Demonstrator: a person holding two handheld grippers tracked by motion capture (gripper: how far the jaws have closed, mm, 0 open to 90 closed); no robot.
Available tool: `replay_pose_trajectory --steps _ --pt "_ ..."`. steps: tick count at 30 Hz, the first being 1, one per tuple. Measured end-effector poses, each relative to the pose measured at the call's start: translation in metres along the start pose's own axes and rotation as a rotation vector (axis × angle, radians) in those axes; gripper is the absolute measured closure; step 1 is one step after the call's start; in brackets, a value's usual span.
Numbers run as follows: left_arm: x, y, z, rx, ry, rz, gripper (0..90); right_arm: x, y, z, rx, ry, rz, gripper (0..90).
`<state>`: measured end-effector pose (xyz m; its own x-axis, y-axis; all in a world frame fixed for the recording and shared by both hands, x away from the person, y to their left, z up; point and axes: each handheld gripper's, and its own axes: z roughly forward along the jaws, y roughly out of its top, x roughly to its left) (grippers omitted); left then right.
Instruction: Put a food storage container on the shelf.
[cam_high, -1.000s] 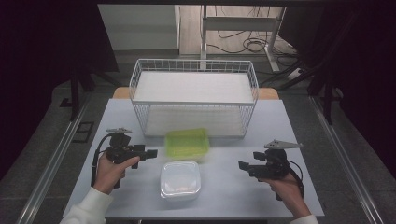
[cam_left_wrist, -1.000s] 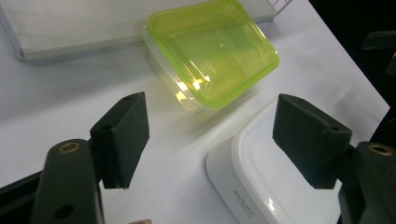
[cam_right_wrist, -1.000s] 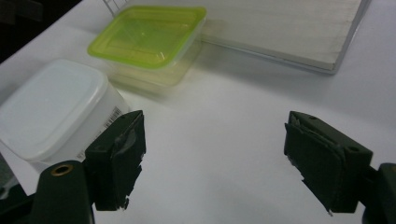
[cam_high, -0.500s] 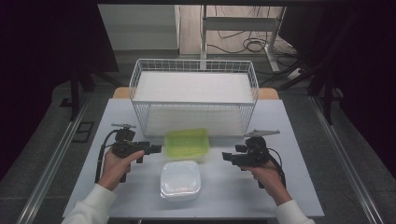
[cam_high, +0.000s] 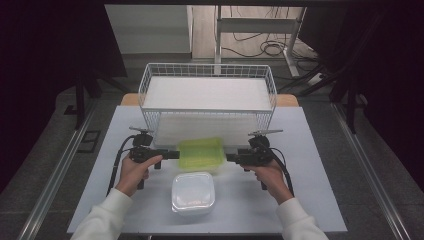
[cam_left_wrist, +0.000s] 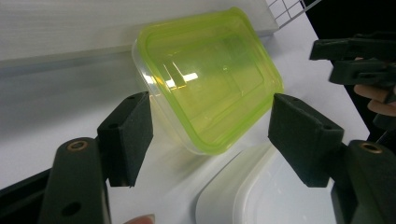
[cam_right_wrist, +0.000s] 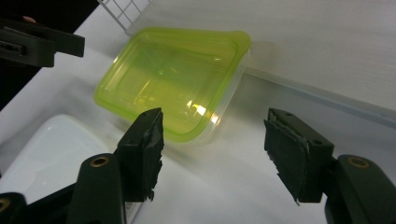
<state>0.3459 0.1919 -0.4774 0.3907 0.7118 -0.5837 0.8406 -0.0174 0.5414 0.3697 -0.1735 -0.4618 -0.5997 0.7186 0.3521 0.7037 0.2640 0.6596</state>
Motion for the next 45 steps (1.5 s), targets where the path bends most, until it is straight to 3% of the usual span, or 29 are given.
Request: replay_pose_trajectory --steps 8,17,21,26,35,39,45 --pt "0.007 0.002 0.008 0.004 -0.016 -0.029 34.5 -0.002 0.007 0.028 0.032 0.025 0.026 46.0" --pt "0.012 0.002 0.017 0.016 -0.016 -0.051 38.5 -0.004 0.012 0.040 0.045 0.024 0.049 50.9" --pt "0.014 0.003 0.024 0.030 -0.035 -0.066 42.3 -0.008 0.015 0.048 0.060 0.024 0.066 53.8" --pt "0.018 0.001 0.030 0.059 -0.038 -0.070 46.4 -0.011 0.016 0.052 0.054 0.052 0.102 57.2" --pt "0.021 0.001 0.030 0.065 -0.039 -0.087 51.2 -0.016 0.015 0.055 0.066 0.064 0.126 59.7" --pt "0.025 -0.001 0.034 0.070 -0.073 -0.118 53.9 -0.018 0.014 0.058 0.078 0.078 0.140 61.4" --pt "0.028 -0.004 0.037 0.071 -0.081 -0.126 67.3 -0.020 0.012 0.061 0.102 0.098 0.172 68.5"
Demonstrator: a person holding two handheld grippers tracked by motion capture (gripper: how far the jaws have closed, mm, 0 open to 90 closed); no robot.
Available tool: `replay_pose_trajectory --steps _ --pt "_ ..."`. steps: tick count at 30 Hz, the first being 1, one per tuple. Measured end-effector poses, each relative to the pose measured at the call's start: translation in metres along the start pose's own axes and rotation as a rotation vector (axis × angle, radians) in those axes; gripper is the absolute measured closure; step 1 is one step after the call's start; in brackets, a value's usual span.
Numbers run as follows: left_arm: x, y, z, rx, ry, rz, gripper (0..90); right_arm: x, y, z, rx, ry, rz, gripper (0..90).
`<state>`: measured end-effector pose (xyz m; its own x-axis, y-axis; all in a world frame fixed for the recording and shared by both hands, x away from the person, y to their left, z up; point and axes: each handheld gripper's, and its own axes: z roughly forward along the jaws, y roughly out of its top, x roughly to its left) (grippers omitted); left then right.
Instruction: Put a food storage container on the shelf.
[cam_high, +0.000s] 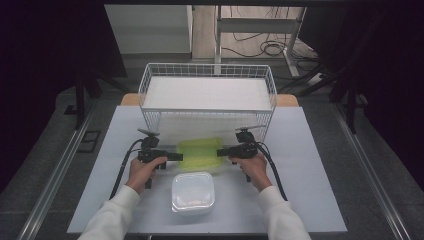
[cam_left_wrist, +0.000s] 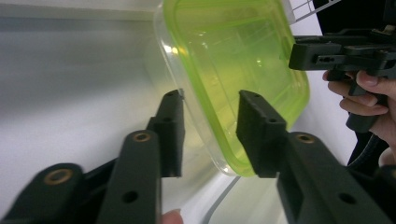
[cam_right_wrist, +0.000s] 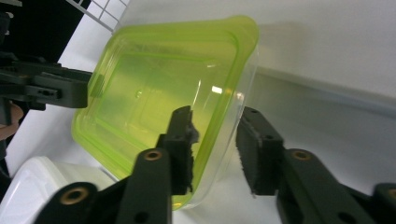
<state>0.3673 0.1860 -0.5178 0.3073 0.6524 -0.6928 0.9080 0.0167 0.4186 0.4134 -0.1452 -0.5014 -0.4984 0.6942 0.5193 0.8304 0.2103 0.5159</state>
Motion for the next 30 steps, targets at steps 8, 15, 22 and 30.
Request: replay_pose_trajectory --steps 8,15,22,30 --pt "0.001 -0.002 -0.003 -0.034 -0.020 -0.001 77.4 -0.003 -0.004 -0.003 -0.018 0.079 0.051 78.0" --pt "-0.002 -0.003 -0.004 -0.041 -0.020 0.021 79.6 0.000 -0.005 -0.007 -0.029 0.052 0.023 78.9" --pt "-0.007 -0.003 -0.008 -0.068 -0.029 0.053 79.7 0.006 -0.005 -0.015 -0.065 0.051 -0.015 79.0" --pt "-0.014 -0.003 -0.015 -0.093 -0.034 0.089 80.0 0.016 -0.005 -0.025 -0.102 0.042 -0.061 78.9"
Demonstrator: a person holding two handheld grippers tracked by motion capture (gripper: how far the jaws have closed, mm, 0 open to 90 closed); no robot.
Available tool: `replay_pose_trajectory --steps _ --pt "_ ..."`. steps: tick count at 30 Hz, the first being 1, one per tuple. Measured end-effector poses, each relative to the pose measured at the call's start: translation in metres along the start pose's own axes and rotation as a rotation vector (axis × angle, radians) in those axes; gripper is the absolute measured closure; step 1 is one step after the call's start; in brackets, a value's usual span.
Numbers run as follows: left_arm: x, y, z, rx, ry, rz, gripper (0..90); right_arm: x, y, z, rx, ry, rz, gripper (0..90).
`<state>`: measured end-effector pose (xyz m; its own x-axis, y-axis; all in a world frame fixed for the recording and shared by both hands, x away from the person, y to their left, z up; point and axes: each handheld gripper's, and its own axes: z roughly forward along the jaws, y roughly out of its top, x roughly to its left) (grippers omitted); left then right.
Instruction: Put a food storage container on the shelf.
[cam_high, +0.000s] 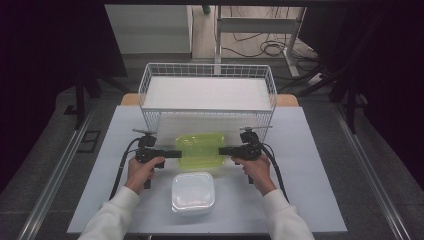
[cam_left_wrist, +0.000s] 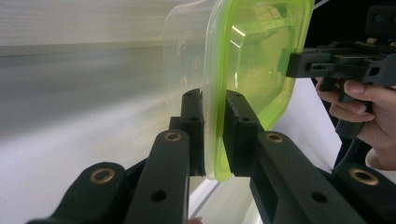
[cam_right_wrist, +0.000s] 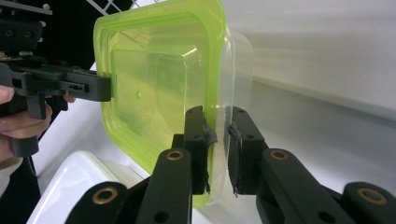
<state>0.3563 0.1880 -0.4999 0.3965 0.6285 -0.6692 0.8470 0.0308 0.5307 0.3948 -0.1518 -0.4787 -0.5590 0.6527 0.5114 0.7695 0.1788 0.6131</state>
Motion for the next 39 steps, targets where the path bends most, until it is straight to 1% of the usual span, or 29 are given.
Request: replay_pose_trajectory --steps 1,2,3,4,5,8,11,12,14,15,16,17,20,22,23,25,27,28,29,34,36,37,38,39 --pt "-0.003 0.001 -0.002 -0.008 -0.002 0.011 80.0 0.003 0.001 -0.003 -0.009 -0.006 -0.024 78.9" --pt "-0.003 0.001 -0.002 -0.008 -0.002 0.011 79.9 0.003 0.001 -0.003 -0.009 -0.006 -0.024 78.9" --pt "-0.005 0.001 -0.004 -0.012 -0.012 0.023 79.9 0.004 0.002 -0.006 -0.018 -0.002 -0.035 78.9" --pt "-0.005 0.001 -0.004 -0.012 -0.012 0.023 79.9 0.004 0.002 -0.006 -0.018 -0.002 -0.035 78.9" --pt "-0.008 0.002 -0.005 -0.019 -0.008 0.037 79.9 0.006 0.002 -0.008 -0.029 0.003 -0.046 78.9" --pt "-0.010 0.002 -0.006 -0.021 -0.009 0.045 79.9 0.007 0.002 -0.011 -0.034 0.003 -0.058 78.9" --pt "-0.014 0.003 -0.008 -0.030 -0.012 0.059 79.9 0.008 0.003 -0.015 -0.044 0.003 -0.077 78.9" --pt "-0.015 0.003 -0.008 -0.034 -0.015 0.062 79.9 0.008 0.003 -0.015 -0.044 0.003 -0.077 78.9" --pt "-0.018 0.004 -0.010 -0.038 -0.014 0.076 79.9 0.010 0.003 -0.018 -0.052 0.004 -0.088 78.9" --pt "-0.019 0.004 -0.011 -0.039 -0.012 0.084 79.9 0.012 0.003 -0.021 -0.058 0.005 -0.102 78.9" --pt "-0.021 0.004 -0.012 -0.045 -0.009 0.088 79.9 0.012 0.003 -0.021 -0.058 0.005 -0.102 78.9" --pt "-0.022 0.004 -0.013 -0.049 -0.012 0.095 79.9 0.015 0.003 -0.024 -0.066 0.001 -0.113 78.8" --pt "-0.026 0.003 -0.016 -0.059 -0.024 0.102 79.9 0.017 0.003 -0.027 -0.075 0.005 -0.124 78.8" --pt "-0.028 0.003 -0.019 -0.063 -0.029 0.107 79.9 0.022 0.003 -0.032 -0.087 0.008 -0.145 78.6" --pt "-0.029 0.002 -0.020 -0.065 -0.031 0.110 79.9 0.022 0.003 -0.032 -0.087 0.008 -0.145 78.6" --pt "-0.032 0.002 -0.023 -0.072 -0.040 0.120 79.9 0.028 0.003 -0.037 -0.104 0.006 -0.170 78.5" --pt "-0.033 0.002 -0.025 -0.076 -0.044 0.120 79.9 0.032 0.003 -0.040 -0.117 0.004 -0.188 78.4" --pt "-0.034 0.001 -0.026 -0.079 -0.048 0.123 79.9 0.032 0.003 -0.040 -0.117 0.004 -0.188 78.4" --pt "-0.036 0.001 -0.029 -0.084 -0.054 0.130 79.9 0.035 0.002 -0.043 -0.124 0.006 -0.200 78.3" --pt "-0.039 0.000 -0.035 -0.093 -0.063 0.143 79.8 0.041 0.001 -0.048 -0.132 0.011 -0.219 78.0" --pt "-0.042 -0.001 -0.037 -0.096 -0.065 0.153 79.8 0.044 0.000 -0.050 -0.139 0.014 -0.228 77.9" --pt "-0.045 -0.001 -0.039 -0.097 -0.054 0.169 79.9 0.046 -0.001 -0.052 -0.143 0.016 -0.235 77.8" --pt "-0.045 -0.001 -0.039 -0.097 -0.054 0.169 79.8 0.046 -0.001 -0.052 -0.143 0.016 -0.235 77.8" --pt "-0.049 -0.001 -0.042 -0.100 -0.049 0.182 79.8 0.048 -0.002 -0.054 -0.148 0.013 -0.243 77.8"
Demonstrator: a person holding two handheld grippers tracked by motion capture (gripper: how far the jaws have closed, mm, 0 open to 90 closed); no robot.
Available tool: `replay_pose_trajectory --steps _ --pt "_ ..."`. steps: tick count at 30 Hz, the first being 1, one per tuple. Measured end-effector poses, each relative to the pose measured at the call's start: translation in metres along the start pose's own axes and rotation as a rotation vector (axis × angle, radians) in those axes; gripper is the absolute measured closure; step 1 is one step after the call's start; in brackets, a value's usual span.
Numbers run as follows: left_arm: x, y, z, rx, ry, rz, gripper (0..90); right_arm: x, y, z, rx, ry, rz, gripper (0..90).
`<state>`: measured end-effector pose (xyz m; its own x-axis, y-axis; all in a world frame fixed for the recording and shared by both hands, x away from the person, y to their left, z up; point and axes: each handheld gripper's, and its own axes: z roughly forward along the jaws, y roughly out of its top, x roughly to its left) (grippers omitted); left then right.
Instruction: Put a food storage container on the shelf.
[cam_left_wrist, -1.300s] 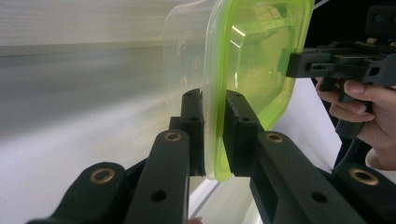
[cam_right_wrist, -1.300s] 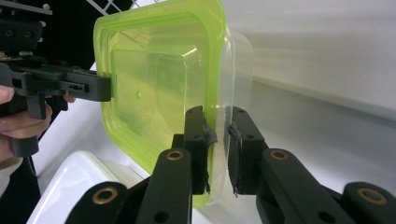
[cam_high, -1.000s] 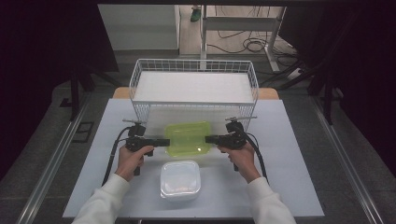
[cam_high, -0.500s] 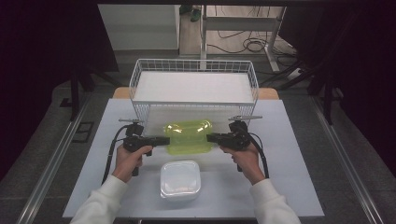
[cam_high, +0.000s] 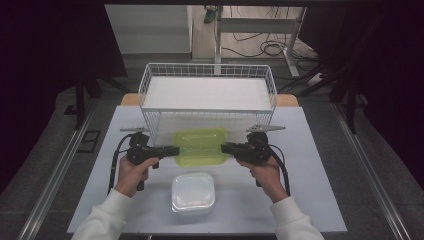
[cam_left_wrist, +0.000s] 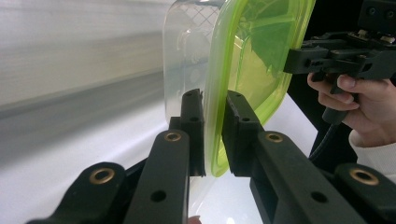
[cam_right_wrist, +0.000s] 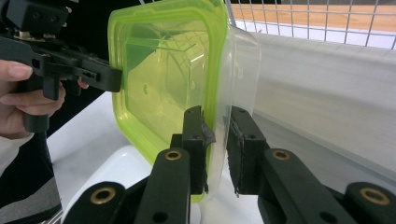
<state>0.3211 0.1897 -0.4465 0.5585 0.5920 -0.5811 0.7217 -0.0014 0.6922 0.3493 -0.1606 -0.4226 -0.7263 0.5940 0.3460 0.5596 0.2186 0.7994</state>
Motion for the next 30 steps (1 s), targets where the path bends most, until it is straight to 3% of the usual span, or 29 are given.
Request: replay_pose_trajectory --steps 17,30 --pt "-0.014 -0.001 -0.010 -0.016 -0.016 0.042 79.8 0.015 -0.004 -0.019 -0.037 0.019 -0.055 78.4" --pt "-0.024 0.003 -0.016 -0.046 -0.025 0.076 79.6 0.018 -0.002 -0.025 -0.069 0.022 -0.078 78.8"
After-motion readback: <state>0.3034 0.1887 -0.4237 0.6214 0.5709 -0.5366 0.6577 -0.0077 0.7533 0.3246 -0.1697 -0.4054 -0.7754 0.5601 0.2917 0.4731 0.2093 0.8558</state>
